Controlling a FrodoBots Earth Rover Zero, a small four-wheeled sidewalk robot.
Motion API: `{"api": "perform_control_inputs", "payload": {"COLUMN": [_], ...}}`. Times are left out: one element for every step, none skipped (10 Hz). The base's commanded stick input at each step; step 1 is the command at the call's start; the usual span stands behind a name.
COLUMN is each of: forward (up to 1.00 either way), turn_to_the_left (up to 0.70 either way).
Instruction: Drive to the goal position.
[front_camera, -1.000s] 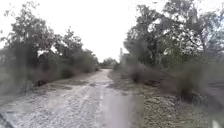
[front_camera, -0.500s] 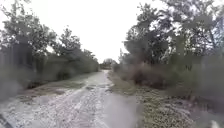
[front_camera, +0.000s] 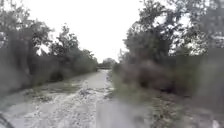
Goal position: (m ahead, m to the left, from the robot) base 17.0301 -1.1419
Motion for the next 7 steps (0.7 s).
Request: {"api": "perform_control_inputs", "payload": {"forward": [1.0,1.0,1.0,1.0,1.0,1.0,1.0], "turn_to_the_left": [0.27,0.27,0.24,0.0,0.0,0.0,0.0]}}
